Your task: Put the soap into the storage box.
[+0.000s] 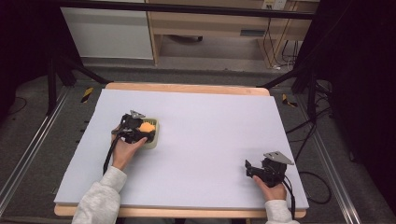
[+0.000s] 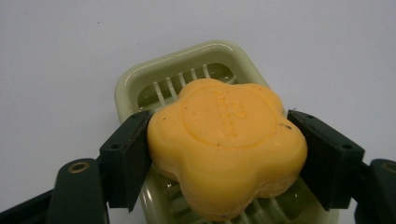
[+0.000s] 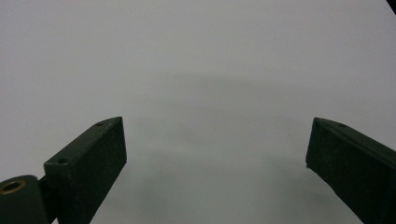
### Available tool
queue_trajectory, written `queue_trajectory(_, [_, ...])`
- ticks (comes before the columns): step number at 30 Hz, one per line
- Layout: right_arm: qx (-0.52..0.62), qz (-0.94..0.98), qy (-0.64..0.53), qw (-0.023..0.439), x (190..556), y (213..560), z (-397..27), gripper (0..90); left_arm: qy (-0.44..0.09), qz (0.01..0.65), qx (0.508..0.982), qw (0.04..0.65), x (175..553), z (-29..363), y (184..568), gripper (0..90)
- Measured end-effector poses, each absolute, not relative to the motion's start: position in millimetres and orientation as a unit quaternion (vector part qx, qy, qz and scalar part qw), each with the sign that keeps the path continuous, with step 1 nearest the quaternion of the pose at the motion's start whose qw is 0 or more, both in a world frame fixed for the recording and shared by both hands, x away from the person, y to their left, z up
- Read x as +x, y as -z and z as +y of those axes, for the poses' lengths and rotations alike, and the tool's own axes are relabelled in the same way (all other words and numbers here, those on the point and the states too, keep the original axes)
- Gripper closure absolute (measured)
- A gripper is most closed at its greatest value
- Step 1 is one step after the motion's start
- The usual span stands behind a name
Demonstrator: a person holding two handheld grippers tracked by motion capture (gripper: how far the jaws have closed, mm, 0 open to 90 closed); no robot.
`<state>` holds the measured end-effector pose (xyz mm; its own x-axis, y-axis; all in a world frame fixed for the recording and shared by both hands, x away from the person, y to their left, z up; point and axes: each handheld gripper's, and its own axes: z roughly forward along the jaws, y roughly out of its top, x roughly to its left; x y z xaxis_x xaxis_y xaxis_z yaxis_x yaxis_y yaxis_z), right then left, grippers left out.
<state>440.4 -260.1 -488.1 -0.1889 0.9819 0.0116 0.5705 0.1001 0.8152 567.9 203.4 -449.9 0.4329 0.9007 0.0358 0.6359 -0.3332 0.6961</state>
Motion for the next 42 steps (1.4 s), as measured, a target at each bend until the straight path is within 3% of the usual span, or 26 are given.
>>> queue_trajectory(5, [0.568,0.683,-0.357,0.289,440,488,-260,5.4,-0.212,0.488,0.786,0.316,567,205,447,21.0])
queue_trajectory(16, [0.568,0.682,-0.36,0.288,440,488,-260,5.4,-0.215,0.49,0.772,0.342,561,213,433,21.3])
queue_trajectory(42, [0.568,0.68,-0.363,0.289,439,488,-261,5.6,-0.235,0.483,0.755,0.376,506,249,429,32.7])
